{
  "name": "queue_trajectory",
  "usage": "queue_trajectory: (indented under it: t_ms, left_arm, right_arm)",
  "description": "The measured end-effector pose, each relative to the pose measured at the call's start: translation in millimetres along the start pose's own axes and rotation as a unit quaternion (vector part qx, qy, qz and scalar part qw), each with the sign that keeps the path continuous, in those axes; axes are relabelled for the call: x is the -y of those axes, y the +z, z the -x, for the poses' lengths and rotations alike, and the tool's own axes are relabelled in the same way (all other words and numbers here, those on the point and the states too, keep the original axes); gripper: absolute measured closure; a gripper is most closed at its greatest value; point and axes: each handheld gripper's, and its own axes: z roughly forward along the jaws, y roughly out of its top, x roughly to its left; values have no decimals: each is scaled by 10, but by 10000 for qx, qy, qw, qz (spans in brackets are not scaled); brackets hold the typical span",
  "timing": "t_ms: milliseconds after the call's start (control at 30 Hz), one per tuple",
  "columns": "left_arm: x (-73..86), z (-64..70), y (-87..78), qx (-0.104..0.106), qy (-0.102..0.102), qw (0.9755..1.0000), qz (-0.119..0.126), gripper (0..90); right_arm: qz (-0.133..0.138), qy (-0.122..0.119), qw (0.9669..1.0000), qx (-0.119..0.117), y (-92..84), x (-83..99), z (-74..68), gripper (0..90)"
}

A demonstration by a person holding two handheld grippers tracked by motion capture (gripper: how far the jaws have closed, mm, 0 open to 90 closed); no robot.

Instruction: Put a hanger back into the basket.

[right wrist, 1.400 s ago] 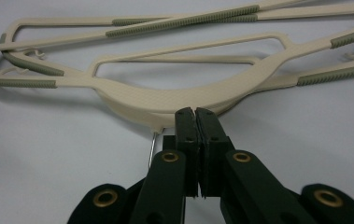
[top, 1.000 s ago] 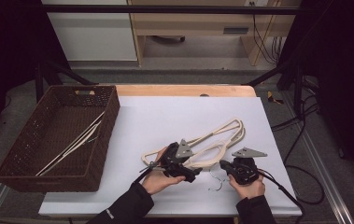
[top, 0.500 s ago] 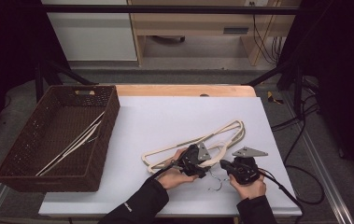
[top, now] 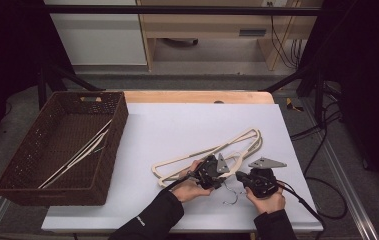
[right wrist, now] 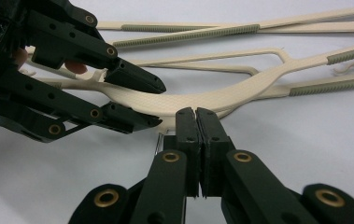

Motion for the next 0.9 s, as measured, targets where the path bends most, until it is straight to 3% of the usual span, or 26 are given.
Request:
queue_trajectory:
  t_ms: [167,267,333,400,433,467,533,700,900]
  left_arm:
    - [-10,32,-32,-7,160,9999,-25,711]
    - [-18,25,-84,-45,224,9997,-8,731]
    - [-15,13,-120,-79,172,9998,57,747]
    - [-10,-14,-160,-146,159,9998,46,757]
    - [-10,-14,-160,-146,159,9998,46,758]
    - [5,-44,-207,-118,100,9998,117,760]
    - [15,-86,-271,-152,94,9998,131,763]
    - [58,-174,-412,-215,-68,9995,238,774]
    - [106,-282,-576,-319,-259,9986,327,790]
  right_arm:
    - [61,-20,10000,-16,-8,1,-2,882]
    - [353,-61,9992,-160,-91,-19,24,809]
    - [611,31,9979,-217,-179,-38,43,767]
    - [998,58,9947,-259,-291,-58,106,702]
    - [998,58,9947,-259,-291,-58,106,702]
    - [1415,265,9893,-212,-429,-58,196,653]
    - [1669,395,9851,-113,-529,-40,297,618]
    - [1799,607,9818,21,-617,31,482,521]
    - [1643,513,9850,-136,-485,77,533,388]
